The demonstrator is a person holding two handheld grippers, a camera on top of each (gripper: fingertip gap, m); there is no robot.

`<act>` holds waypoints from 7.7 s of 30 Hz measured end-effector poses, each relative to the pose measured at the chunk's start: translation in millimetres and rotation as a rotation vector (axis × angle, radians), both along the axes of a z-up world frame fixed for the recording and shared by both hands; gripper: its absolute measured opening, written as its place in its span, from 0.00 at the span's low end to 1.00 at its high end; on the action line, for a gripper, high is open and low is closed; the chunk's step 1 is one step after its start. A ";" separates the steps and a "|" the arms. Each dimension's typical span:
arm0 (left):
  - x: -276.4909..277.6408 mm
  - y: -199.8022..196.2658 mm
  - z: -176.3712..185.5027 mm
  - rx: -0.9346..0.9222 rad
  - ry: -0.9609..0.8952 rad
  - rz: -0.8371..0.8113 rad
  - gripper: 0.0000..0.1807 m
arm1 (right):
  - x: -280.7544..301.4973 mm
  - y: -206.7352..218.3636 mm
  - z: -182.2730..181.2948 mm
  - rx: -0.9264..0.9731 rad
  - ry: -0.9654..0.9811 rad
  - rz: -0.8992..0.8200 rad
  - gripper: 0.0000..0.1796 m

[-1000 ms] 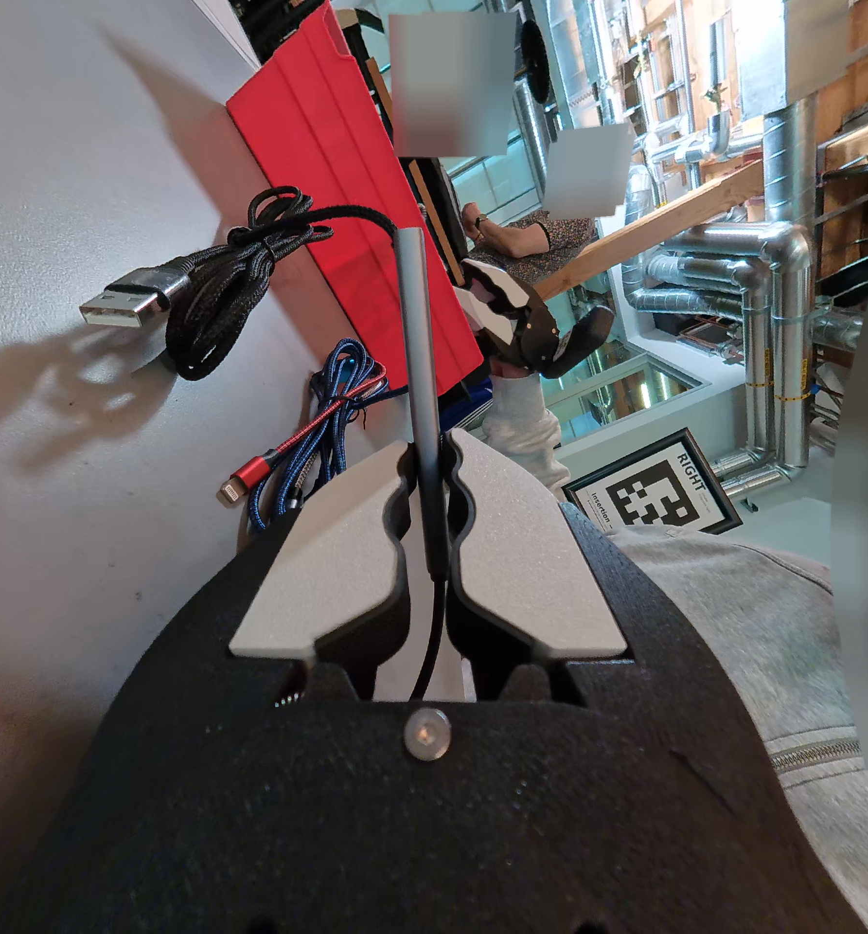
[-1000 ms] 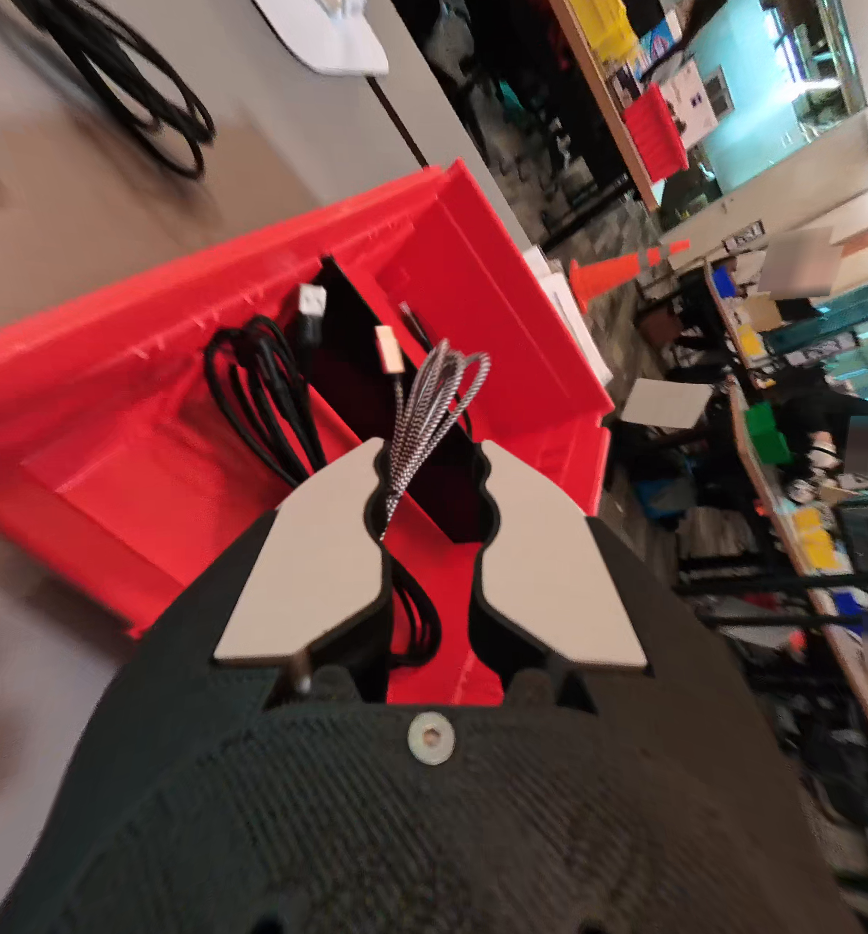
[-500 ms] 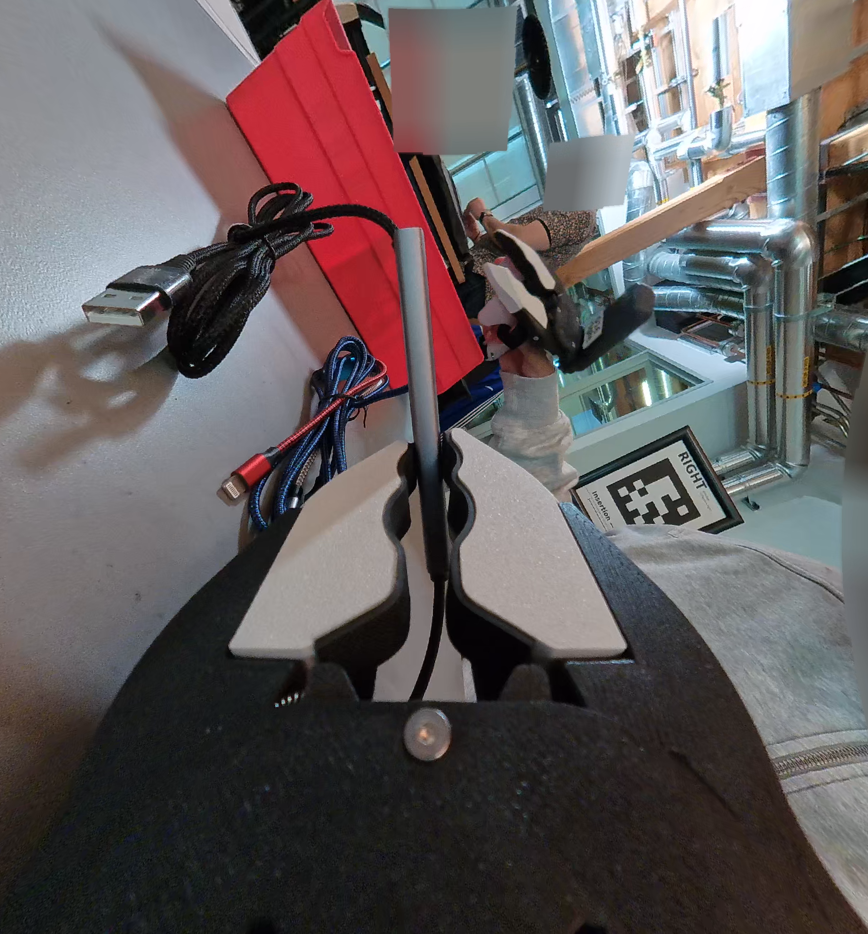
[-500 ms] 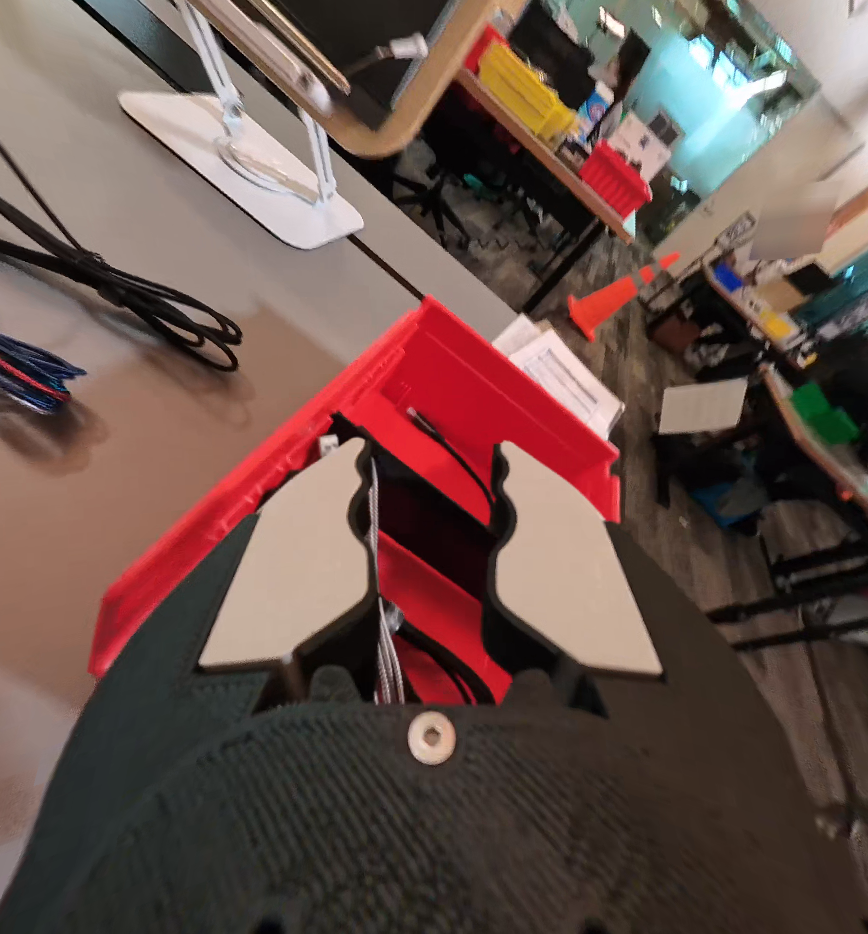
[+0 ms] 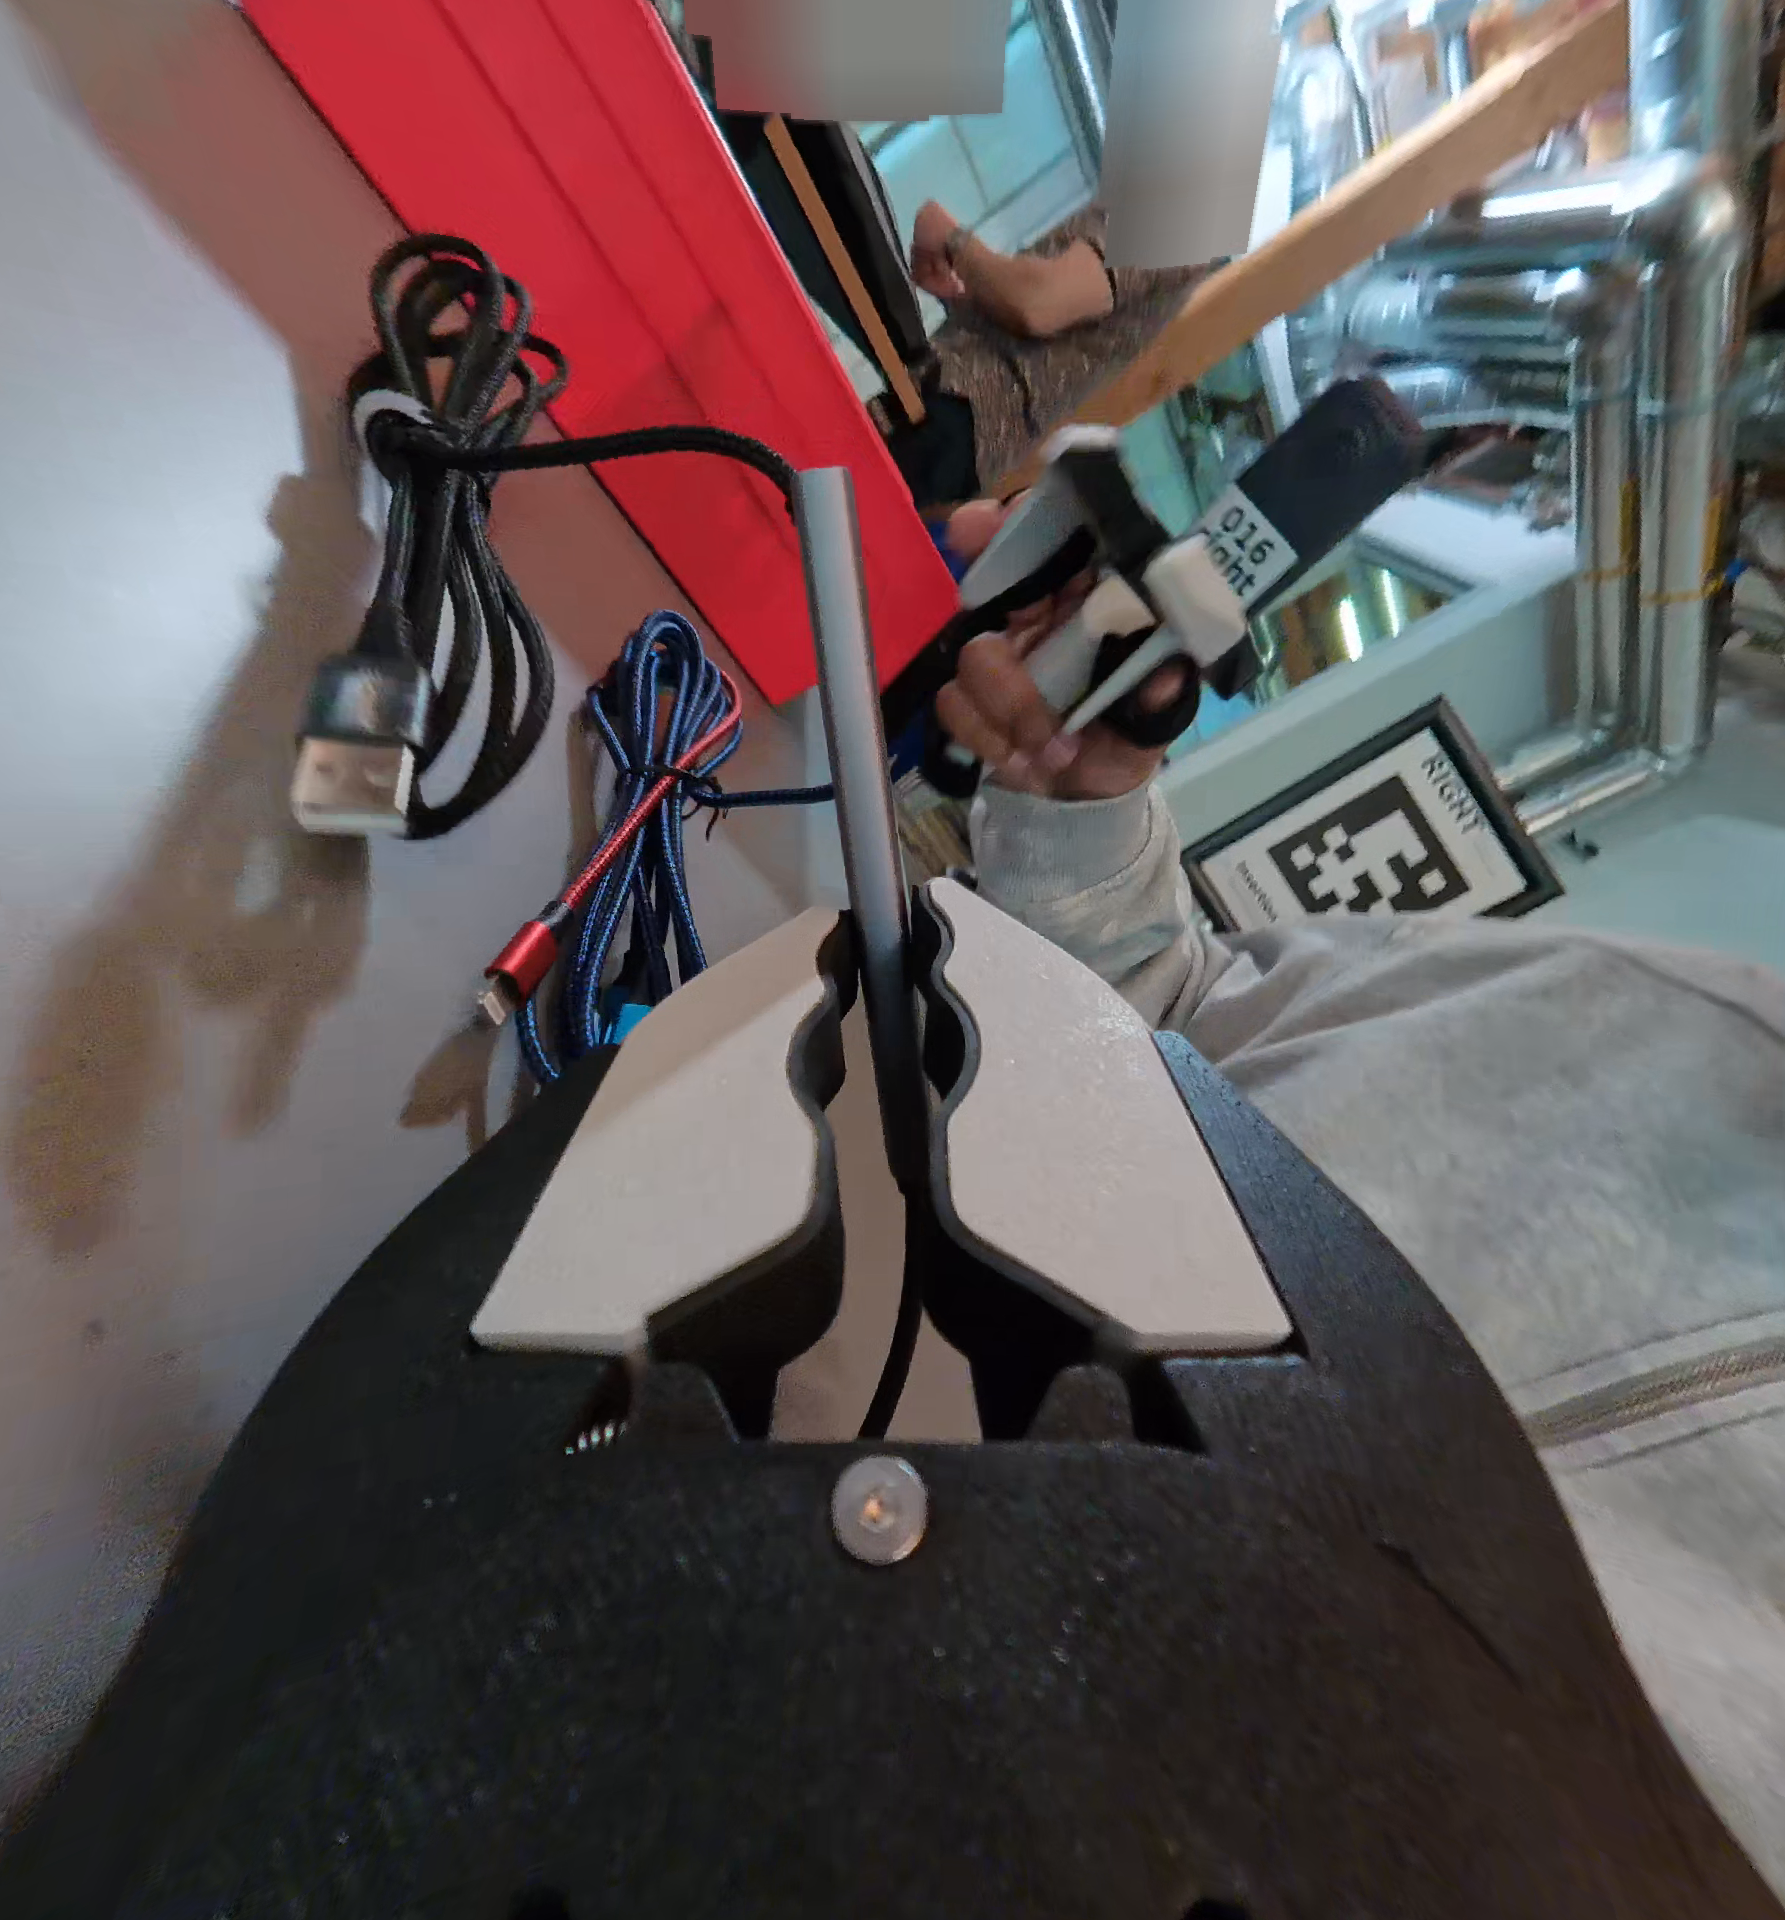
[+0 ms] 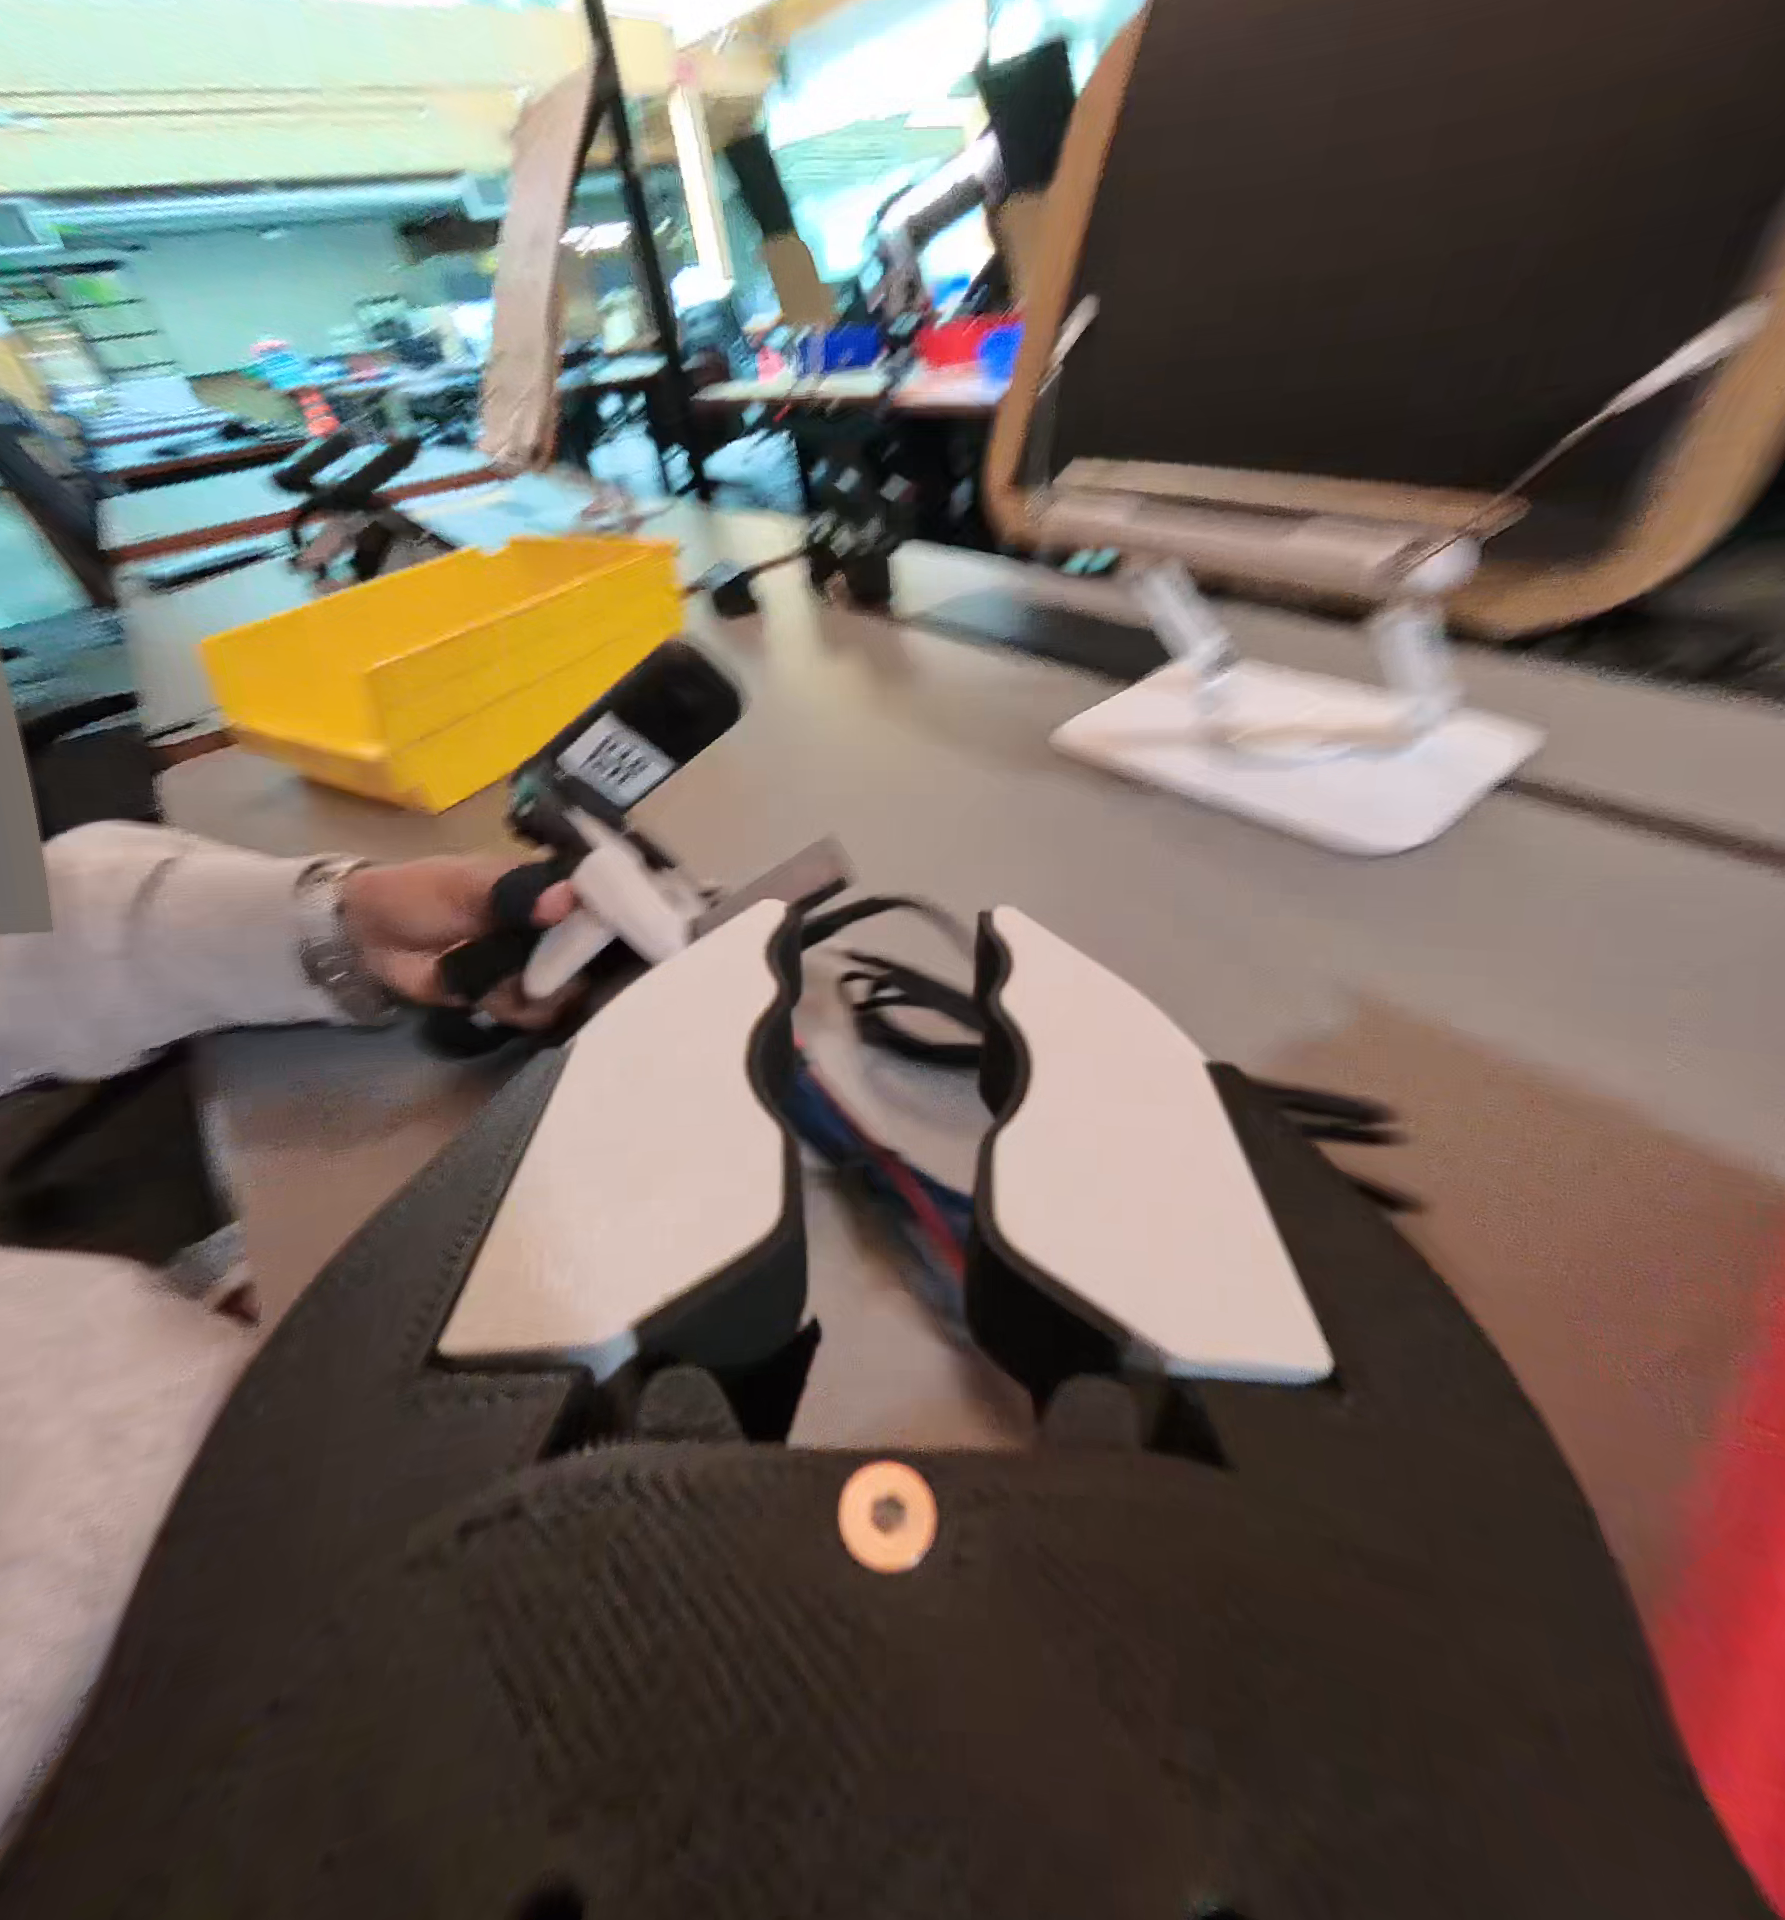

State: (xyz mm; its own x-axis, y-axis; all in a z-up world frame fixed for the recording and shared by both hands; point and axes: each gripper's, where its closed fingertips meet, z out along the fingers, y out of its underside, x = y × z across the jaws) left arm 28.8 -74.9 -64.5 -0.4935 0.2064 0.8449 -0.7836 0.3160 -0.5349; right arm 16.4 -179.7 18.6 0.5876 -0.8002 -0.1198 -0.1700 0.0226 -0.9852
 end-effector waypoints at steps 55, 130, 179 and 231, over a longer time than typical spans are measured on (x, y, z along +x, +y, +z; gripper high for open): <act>-21.6 -18.4 -2.5 0.249 -0.648 0.115 0.24 | -5.7 76.9 -74.1 0.135 0.407 0.160 0.04; 63.2 40.2 -1.4 0.393 -0.726 0.450 0.13 | -17.7 14.6 -34.0 -0.525 -0.042 -0.182 0.09; -35.3 -15.1 -20.0 0.324 -0.874 0.224 0.18 | -24.2 92.4 -61.2 0.504 0.387 0.110 0.05; 57.3 44.5 -11.0 0.319 -0.576 0.452 0.14 | -31.1 19.2 -143.4 -0.754 0.381 -0.014 0.09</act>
State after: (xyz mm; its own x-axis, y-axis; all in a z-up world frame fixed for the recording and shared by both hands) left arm 86.1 -30.4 -75.5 -0.8487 -0.3268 0.4158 -0.5000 0.2400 -0.8321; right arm -14.7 -160.6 -124.8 0.6050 -0.7520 0.2615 -0.4983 -0.6138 -0.6124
